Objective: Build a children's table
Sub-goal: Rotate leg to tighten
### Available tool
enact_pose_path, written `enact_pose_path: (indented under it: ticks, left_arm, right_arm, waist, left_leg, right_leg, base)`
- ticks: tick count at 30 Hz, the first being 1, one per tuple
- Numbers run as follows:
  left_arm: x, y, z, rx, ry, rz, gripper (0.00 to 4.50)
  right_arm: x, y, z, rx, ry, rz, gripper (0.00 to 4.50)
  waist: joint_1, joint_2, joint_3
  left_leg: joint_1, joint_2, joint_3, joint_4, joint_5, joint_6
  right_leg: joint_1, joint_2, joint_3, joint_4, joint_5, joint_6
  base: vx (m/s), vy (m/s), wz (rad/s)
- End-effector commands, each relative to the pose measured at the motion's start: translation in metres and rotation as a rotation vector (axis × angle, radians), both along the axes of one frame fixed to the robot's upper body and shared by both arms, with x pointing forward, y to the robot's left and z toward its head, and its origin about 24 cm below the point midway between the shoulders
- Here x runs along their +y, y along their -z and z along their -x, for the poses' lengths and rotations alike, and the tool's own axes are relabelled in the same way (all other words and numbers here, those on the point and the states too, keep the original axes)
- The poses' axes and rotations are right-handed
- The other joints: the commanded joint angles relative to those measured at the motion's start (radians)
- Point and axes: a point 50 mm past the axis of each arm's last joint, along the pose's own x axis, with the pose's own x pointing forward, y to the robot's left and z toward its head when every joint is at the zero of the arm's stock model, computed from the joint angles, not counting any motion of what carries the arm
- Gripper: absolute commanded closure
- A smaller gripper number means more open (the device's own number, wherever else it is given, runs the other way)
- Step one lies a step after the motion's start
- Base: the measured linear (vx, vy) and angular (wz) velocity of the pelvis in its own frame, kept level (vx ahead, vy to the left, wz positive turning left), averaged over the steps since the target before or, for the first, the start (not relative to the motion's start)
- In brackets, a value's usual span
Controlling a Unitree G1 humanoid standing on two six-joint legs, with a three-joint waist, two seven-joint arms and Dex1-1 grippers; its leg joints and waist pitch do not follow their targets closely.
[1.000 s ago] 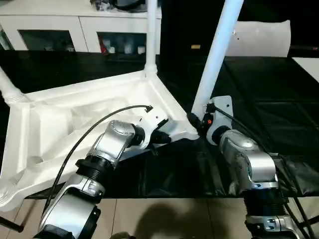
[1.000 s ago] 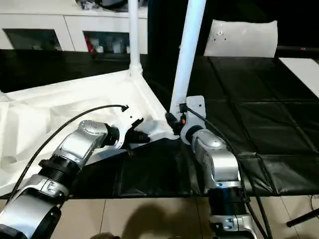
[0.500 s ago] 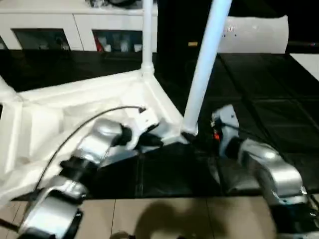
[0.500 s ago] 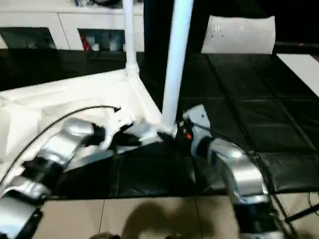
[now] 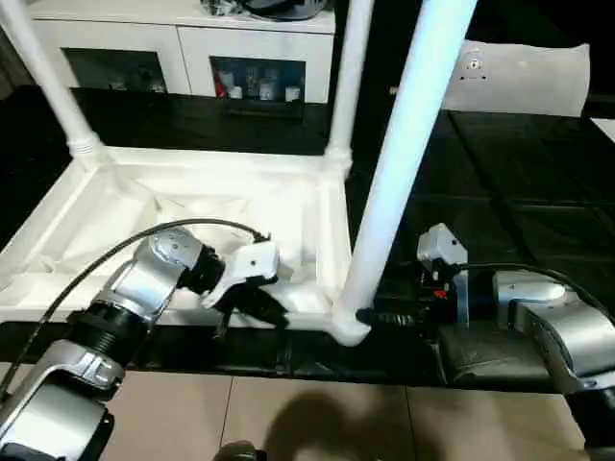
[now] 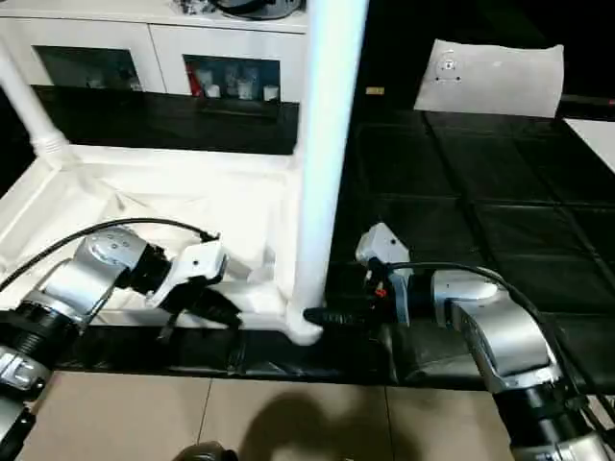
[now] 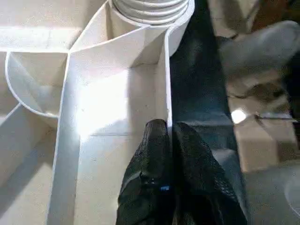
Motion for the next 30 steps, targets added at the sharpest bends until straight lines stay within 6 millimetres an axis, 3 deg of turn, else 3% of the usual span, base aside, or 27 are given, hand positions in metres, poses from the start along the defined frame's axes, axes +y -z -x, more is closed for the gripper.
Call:
enact_pose_path:
  ticks: [1,8,23,26,28,29,30]
  left_arm:
    - [-0.012,-0.006,0.004,-0.004,0.111,0.012,4.50]
    - [-0.011,-0.008,0.006,0.007,0.148,0.001,4.50]
    - [-0.013,-0.007,0.005,0.015,0.124,0.011,4.50]
    - [-0.017,-0.005,0.000,0.020,0.042,0.023,4.50]
    - [-0.021,-0.005,-0.003,0.018,-0.011,0.043,4.50]
    - [-0.025,-0.005,-0.006,0.014,-0.053,0.061,4.50]
    - [-0.035,-0.006,-0.012,-0.001,-0.148,0.107,4.50]
  right_arm:
    - [-0.001,-0.002,0.000,0.001,-0.022,-0.004,0.64]
    - [0.003,-0.002,0.004,0.049,-0.103,-0.027,1.20]
    - [0.013,0.002,0.011,0.089,-0.115,-0.070,2.43]
    - [0.018,0.001,0.012,0.103,-0.063,-0.106,2.48]
    - [0.022,0.003,0.010,0.093,-0.013,-0.118,2.48]
    - [0.025,0.005,0.008,0.087,0.046,-0.121,2.49]
    - [0.032,0.011,-0.002,0.072,0.195,-0.111,2.49]
  waist:
    - [-0.003,-0.007,-0.066]
    - [0.012,-0.009,-0.067]
    - [0.012,-0.004,-0.069]
    - [0.010,-0.002,-0.068]
    - [0.009,-0.002,-0.063]
    - [0.003,-0.014,-0.062]
    - [0.002,-0.004,-0.060]
  left_leg:
    - [0.019,0.092,-0.033,-0.067,-0.130,0.058]
    - [0.020,0.092,-0.032,-0.067,-0.126,0.055]
    - [0.020,0.092,-0.033,-0.067,-0.127,0.044]
    - [0.020,0.093,-0.034,-0.068,-0.133,0.040]
    - [0.023,0.090,-0.035,-0.070,-0.165,0.026]
    - [0.024,0.089,-0.035,-0.071,-0.176,0.016]
    - [0.027,0.086,-0.038,-0.071,-0.192,0.010]
  right_leg:
    - [0.046,-0.124,0.080,-0.076,-0.270,-0.137]
    - [0.044,-0.124,0.080,-0.076,-0.272,-0.130]
    - [0.046,-0.124,0.080,-0.075,-0.253,-0.134]
    - [0.045,-0.124,0.080,-0.075,-0.260,-0.137]
    - [0.043,-0.127,0.079,-0.087,-0.327,-0.122]
    - [0.045,-0.127,0.078,-0.091,-0.368,-0.111]
    - [0.042,-0.128,0.076,-0.096,-0.413,-0.100]
  base:
    - [0.000,0.000,0.00]
    - [0.000,0.000,0.00]
    - [0.000,0.000,0.00]
    - [0.000,0.000,0.00]
    - [0.000,0.000,0.00]
    - [0.000,0.000,0.00]
    - [0.000,0.000,0.00]
